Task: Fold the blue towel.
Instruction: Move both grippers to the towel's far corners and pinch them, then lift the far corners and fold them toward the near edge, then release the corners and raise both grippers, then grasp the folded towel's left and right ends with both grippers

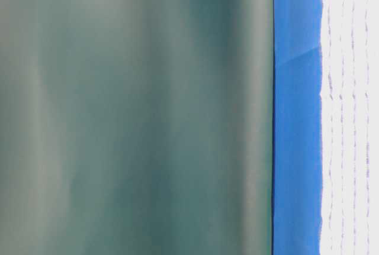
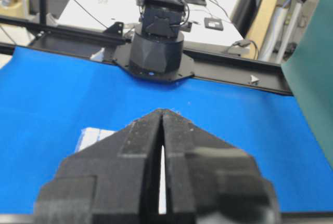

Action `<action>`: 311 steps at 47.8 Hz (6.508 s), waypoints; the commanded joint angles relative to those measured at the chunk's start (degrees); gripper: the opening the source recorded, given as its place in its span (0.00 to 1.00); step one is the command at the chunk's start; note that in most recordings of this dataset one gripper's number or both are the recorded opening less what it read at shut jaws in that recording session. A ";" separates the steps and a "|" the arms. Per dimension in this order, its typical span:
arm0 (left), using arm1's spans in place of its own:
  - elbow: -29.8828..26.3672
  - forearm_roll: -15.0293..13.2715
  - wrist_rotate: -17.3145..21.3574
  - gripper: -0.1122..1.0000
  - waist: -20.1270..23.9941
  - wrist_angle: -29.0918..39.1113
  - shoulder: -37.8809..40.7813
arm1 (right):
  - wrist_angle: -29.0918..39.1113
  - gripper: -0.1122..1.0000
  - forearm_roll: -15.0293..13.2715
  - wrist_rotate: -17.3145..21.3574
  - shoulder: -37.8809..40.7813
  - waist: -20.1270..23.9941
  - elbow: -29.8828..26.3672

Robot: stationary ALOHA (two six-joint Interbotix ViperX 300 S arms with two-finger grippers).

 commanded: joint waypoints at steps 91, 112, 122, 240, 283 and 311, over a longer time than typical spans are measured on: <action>-4.39 -2.20 0.35 0.24 25.93 -18.28 63.98 | -11.16 0.23 9.76 4.22 56.25 -24.96 -2.55; -4.22 -2.20 0.53 0.13 23.47 -14.59 57.92 | -8.09 0.16 9.67 3.52 48.87 -24.96 -2.37; -4.39 -2.11 0.70 0.13 22.76 -10.46 51.77 | -3.43 0.16 9.32 3.43 43.33 -24.96 -2.55; -0.53 -2.20 -7.73 0.74 -6.59 -3.69 39.55 | 2.64 0.89 29.00 7.29 36.56 11.87 -0.35; -5.19 -2.20 2.90 0.69 3.96 -0.62 51.68 | -0.26 0.88 29.27 -3.34 46.93 -2.46 -1.14; -6.15 -2.29 1.49 0.13 2.72 0.88 55.55 | 2.02 0.12 29.09 -3.60 49.66 -0.44 -2.02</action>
